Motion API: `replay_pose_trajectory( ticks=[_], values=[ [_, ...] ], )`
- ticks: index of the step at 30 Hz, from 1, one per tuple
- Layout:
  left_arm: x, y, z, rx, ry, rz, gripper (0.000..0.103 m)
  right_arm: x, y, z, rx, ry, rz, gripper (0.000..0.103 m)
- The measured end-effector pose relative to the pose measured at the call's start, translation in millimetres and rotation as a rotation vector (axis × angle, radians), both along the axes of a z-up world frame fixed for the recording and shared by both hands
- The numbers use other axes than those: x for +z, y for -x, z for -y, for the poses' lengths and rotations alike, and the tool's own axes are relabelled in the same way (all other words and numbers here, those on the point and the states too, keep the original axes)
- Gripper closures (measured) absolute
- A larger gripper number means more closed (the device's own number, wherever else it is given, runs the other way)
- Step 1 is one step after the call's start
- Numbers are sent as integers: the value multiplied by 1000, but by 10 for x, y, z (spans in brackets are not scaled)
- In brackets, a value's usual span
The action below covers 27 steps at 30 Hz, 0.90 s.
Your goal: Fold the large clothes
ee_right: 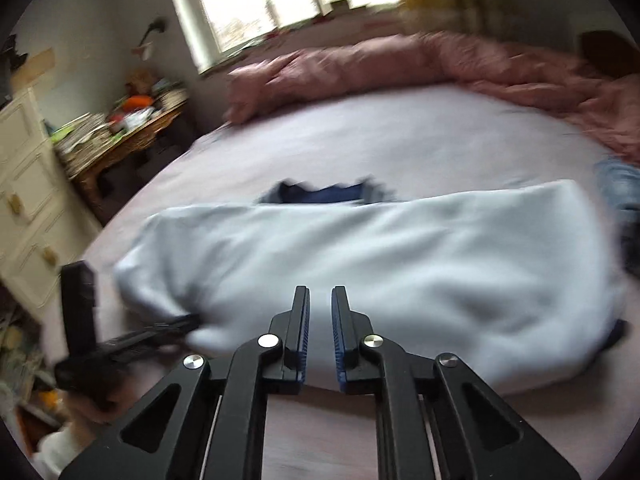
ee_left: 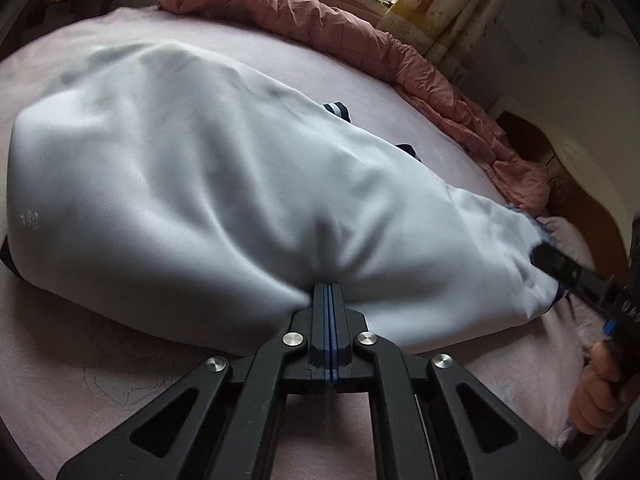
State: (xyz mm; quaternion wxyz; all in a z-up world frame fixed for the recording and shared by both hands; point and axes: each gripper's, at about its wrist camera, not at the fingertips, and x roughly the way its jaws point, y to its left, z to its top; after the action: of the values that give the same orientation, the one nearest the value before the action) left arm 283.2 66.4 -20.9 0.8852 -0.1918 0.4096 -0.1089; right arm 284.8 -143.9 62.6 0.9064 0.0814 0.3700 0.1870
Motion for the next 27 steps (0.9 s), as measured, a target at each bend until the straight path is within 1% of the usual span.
replay_pose_trajectory(
  ticks=[2,3,4,7,10,12,15,19,21,23,25,27],
  values=[
    [-1,-10,27,3,13,-1,99,27,-93,-307,61,10,-30,97],
    [2,-13,55,6,25,-3,99,19,-186,-506,115,-7,-74,100],
    [18,-33,67,11,32,-5,99,-8,-263,-637,142,-14,-117,100],
    [38,-19,91,18,11,-2,99,-194,-527,-993,159,-44,-258,100],
    [34,-24,72,23,16,-10,99,-440,-679,-1269,165,-1,-318,101],
    [26,-26,49,28,27,-16,99,-532,-785,-1359,145,8,-308,102],
    [19,-28,36,29,17,-17,99,-555,-984,-1419,112,11,-278,102],
    [20,-16,17,28,15,-16,99,-575,-1393,-1500,47,9,-289,103],
    [23,-20,18,28,9,-13,99,-591,-1621,-1547,1,44,-280,103],
    [25,-18,16,28,5,-11,99,-643,-1816,-1556,-17,37,-307,103],
    [32,-16,28,28,-2,-9,99,-588,-1895,-1567,-34,34,-305,103],
    [40,-12,52,28,-15,-6,99,-456,-1842,-1535,-35,44,-271,103]
  ],
)
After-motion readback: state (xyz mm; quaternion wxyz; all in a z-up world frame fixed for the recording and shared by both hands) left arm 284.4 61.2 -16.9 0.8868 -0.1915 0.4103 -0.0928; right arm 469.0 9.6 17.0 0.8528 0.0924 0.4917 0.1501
